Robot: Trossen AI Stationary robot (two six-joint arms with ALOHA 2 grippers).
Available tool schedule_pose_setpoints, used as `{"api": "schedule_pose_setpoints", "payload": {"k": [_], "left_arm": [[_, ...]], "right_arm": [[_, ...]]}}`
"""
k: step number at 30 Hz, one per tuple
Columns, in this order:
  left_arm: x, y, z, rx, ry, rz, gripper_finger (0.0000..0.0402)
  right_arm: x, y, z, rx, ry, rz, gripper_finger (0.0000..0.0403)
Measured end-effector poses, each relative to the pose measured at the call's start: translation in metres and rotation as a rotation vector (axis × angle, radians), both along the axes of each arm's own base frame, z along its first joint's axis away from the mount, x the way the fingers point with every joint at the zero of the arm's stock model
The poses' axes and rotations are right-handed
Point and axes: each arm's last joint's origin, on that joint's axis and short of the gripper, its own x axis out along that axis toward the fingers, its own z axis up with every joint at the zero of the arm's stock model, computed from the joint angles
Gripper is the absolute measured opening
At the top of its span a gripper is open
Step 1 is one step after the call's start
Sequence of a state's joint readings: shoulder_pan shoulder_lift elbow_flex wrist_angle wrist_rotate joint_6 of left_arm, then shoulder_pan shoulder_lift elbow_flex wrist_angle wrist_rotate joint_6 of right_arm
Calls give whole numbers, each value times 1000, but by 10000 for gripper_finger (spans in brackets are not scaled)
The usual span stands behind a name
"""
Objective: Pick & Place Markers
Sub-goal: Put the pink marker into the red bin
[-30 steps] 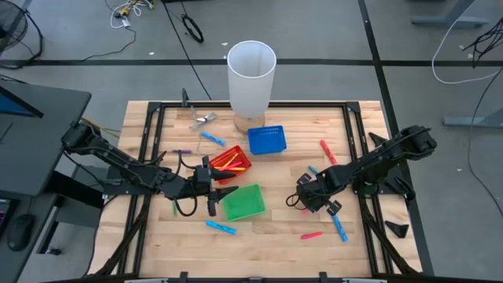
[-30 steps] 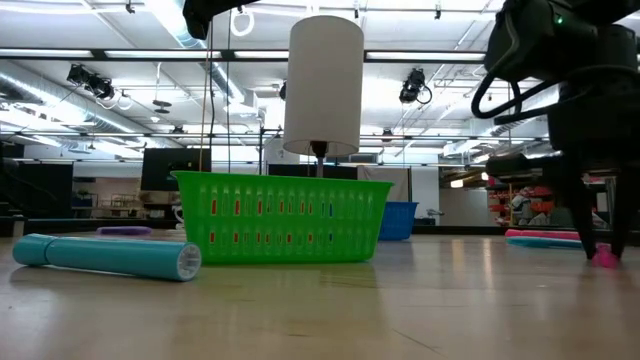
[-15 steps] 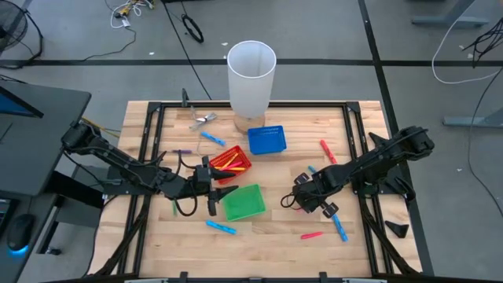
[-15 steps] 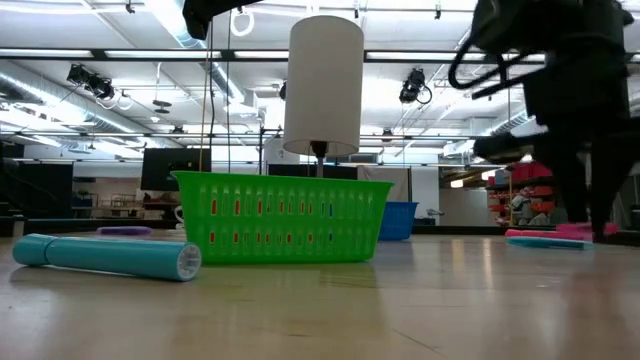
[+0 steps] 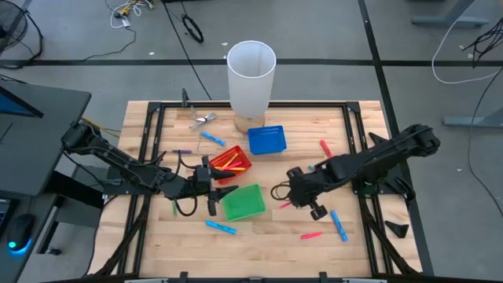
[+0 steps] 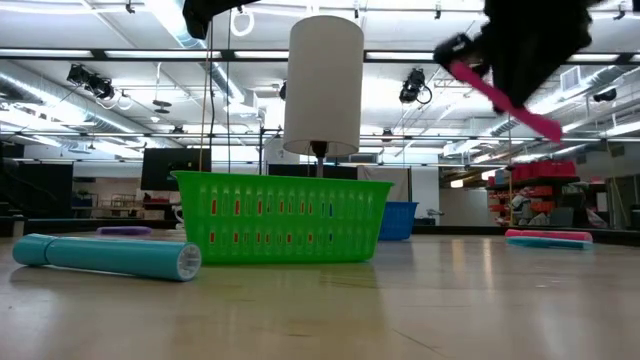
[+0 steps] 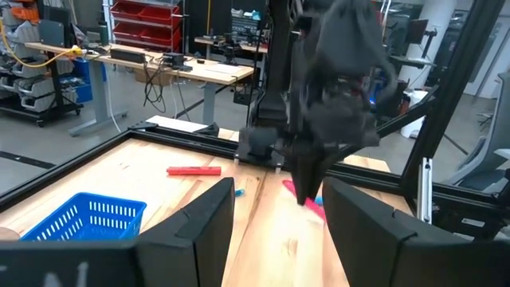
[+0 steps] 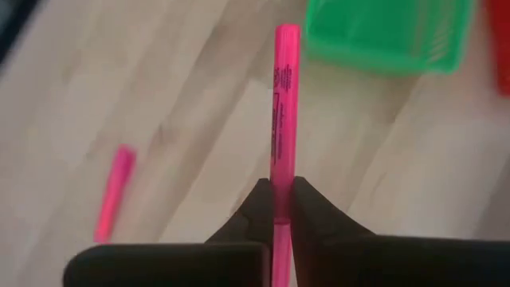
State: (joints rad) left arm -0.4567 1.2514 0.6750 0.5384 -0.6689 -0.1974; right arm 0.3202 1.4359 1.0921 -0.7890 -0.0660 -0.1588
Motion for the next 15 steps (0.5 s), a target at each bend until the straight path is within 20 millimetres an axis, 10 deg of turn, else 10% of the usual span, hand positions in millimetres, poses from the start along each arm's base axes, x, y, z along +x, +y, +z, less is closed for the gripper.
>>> {"api": "schedule_pose_setpoints", "payload": {"k": [15], "left_arm": [[0, 0, 4, -4, -31, -1, 197]], "right_arm": [[11, -1, 48, 110, -435, -93, 12]]}}
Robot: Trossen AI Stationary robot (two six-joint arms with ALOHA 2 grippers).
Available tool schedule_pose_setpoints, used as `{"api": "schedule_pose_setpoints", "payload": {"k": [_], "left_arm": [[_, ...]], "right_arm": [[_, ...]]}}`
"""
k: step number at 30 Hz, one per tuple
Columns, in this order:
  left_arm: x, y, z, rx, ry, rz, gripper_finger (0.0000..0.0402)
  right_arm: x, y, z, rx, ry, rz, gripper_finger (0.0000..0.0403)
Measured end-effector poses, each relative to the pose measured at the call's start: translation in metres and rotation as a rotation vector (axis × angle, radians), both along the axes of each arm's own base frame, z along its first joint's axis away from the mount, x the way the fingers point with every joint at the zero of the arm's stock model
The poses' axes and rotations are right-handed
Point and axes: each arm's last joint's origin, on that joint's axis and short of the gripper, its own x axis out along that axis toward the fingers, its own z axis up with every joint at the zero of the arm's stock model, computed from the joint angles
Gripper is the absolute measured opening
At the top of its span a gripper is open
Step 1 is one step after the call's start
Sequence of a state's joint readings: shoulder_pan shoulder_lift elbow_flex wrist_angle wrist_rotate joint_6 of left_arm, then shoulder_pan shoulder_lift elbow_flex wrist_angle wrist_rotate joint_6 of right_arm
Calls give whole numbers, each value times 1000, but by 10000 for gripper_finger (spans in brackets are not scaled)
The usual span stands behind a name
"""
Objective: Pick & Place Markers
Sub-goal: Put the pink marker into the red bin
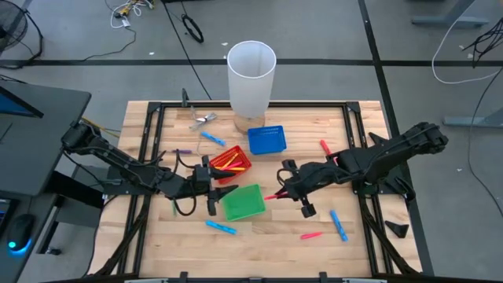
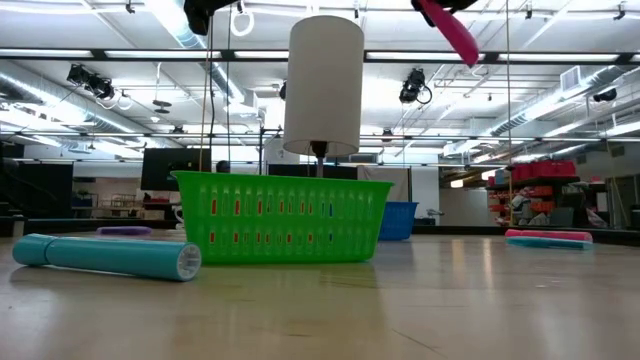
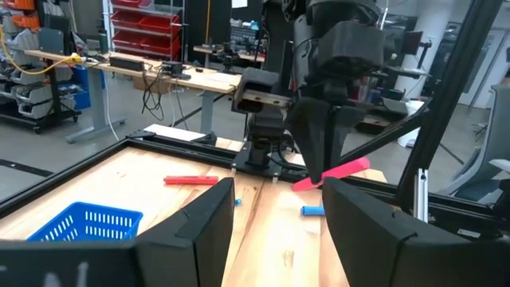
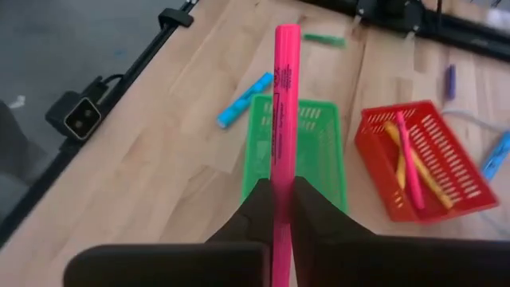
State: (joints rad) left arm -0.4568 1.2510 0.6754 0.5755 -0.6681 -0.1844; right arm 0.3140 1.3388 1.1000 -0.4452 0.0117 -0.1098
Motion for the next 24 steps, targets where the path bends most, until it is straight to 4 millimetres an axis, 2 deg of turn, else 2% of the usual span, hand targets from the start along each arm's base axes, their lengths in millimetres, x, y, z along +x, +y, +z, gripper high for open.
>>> {"api": "schedule_pose_setpoints", "payload": {"k": [11, 24], "left_arm": [[0, -2, 7, 115, -43, -58, 197], [-1, -1, 17, 149, -129, -46, 197]], "right_arm": [[11, -9, 11, 19, -142, -34, 12], [26, -15, 47, 202, -515, -180, 13]]}}
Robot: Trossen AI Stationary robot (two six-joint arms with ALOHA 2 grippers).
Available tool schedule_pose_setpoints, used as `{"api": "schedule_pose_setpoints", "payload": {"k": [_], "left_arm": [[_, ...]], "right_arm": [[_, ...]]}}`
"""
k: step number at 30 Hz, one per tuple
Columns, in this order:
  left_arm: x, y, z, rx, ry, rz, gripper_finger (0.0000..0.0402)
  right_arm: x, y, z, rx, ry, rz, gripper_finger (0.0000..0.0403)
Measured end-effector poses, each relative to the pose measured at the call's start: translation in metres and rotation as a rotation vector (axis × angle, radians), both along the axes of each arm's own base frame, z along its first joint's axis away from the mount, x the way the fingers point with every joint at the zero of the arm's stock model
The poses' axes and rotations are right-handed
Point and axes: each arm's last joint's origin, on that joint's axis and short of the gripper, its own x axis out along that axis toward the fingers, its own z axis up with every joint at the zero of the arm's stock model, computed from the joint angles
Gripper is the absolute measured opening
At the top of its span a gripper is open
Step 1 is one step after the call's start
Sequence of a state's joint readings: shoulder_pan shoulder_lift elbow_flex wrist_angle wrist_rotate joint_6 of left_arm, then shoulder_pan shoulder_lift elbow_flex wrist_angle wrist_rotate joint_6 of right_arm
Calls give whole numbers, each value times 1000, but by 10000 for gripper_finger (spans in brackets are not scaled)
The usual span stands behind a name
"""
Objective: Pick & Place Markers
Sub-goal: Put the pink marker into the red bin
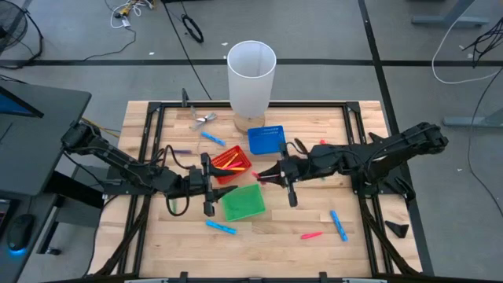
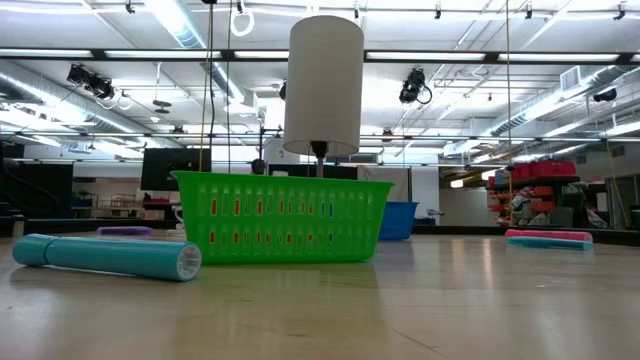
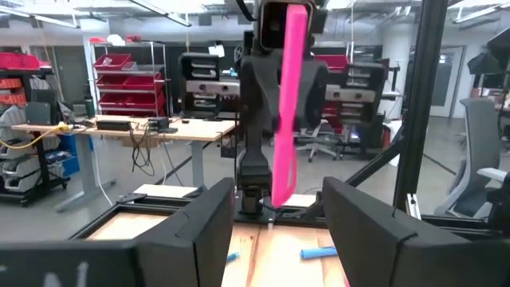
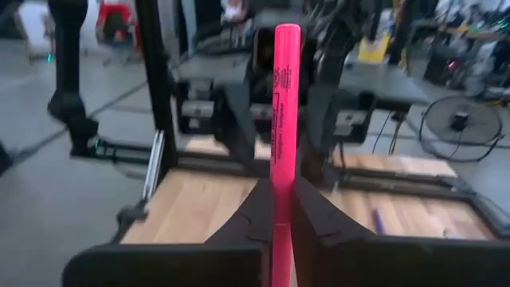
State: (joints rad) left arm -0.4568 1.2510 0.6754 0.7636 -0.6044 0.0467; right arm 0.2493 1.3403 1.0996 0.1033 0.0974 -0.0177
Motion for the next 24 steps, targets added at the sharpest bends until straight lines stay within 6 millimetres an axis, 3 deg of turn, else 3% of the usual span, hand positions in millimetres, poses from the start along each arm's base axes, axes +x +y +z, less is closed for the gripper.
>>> {"api": "schedule_pose_setpoints", "payload": {"k": [9, 13, 18, 24], "left_arm": [[1, 2, 3, -4, -28, -23, 197], [10, 7, 25, -3, -50, -39, 197], [24, 19, 52, 46, 45, -53, 197], [29, 27, 75, 53, 36, -118, 197]], "right_arm": [[1, 0, 5, 48, -49, -4, 13], [1, 0, 5, 50, -47, -4, 13], [1, 0, 5, 49, -47, -4, 13], [1, 0, 5, 47, -46, -4, 13]]}}
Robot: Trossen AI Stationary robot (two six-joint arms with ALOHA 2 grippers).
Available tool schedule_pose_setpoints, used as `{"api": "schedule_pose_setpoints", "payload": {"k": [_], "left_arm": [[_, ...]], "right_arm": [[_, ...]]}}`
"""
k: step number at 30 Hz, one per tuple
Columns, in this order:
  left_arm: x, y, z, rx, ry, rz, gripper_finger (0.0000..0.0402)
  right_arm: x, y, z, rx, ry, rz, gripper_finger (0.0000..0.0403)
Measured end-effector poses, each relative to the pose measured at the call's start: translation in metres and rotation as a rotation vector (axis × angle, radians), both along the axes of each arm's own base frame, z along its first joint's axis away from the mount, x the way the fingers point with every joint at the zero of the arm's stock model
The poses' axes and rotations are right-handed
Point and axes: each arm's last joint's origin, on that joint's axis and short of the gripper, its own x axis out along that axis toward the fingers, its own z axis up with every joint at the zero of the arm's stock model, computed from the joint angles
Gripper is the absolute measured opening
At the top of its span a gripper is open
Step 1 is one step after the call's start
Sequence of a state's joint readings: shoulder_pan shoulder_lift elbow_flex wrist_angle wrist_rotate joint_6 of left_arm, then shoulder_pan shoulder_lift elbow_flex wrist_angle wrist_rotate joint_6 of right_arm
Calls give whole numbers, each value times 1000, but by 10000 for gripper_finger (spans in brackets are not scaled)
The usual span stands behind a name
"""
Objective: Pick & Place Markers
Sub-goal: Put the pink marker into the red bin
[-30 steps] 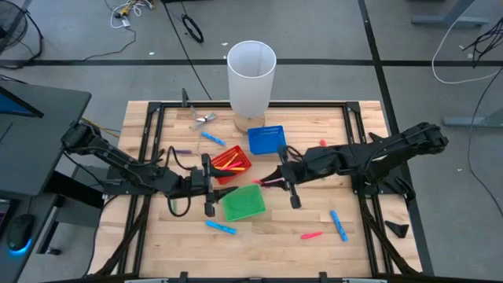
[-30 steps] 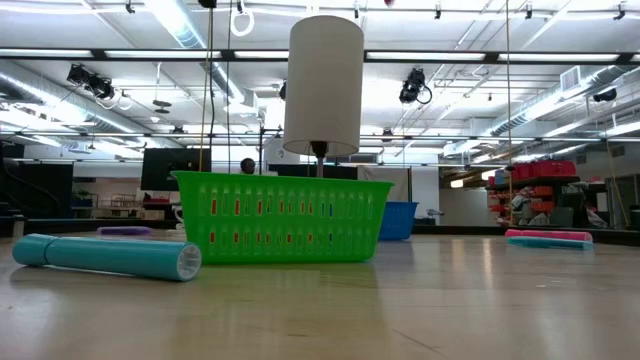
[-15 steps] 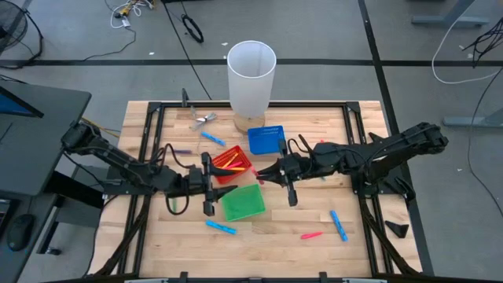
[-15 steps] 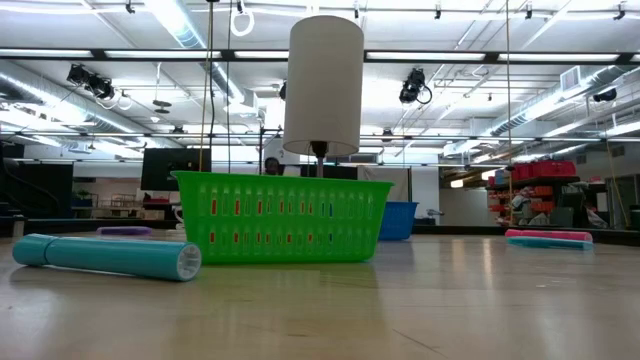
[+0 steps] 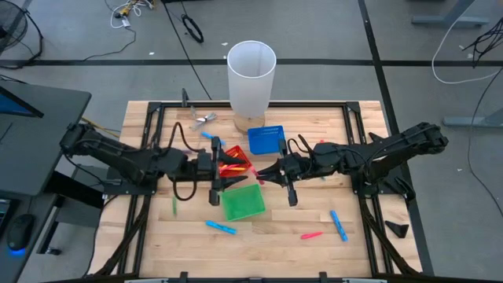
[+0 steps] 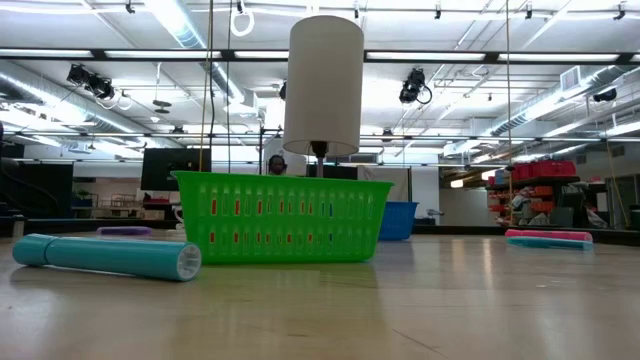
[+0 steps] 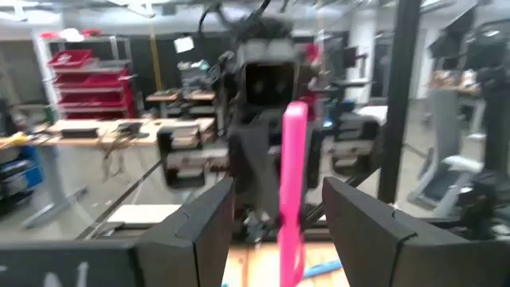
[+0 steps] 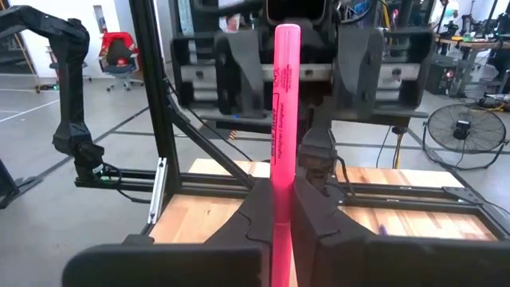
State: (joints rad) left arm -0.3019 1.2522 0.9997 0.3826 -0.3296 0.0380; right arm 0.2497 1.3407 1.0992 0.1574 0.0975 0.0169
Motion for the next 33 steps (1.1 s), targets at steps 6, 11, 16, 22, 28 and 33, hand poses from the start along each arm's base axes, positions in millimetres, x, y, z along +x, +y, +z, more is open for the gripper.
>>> {"api": "schedule_pose_setpoints", "payload": {"k": [6, 11, 16, 22, 28, 33], "left_arm": [[9, 0, 2, -14, 10, -34, 197], [21, -2, -4, -12, 25, -34, 197], [31, -4, -10, -19, 0, -31, 197], [33, -3, -11, -24, 2, -25, 195], [33, -4, -12, -25, 8, -29, 142], [33, -4, -12, -42, 7, -46, 68]], "right_arm": [[0, 0, 1, -22, -15, 1, 13], [3, -2, 0, -20, -23, -6, 13], [9, -3, -6, -23, -12, -14, 13], [14, -1, -12, -10, 8, -12, 13], [14, -1, -9, -5, -22, -13, 13], [14, -1, -8, -16, -37, -11, 13]]}}
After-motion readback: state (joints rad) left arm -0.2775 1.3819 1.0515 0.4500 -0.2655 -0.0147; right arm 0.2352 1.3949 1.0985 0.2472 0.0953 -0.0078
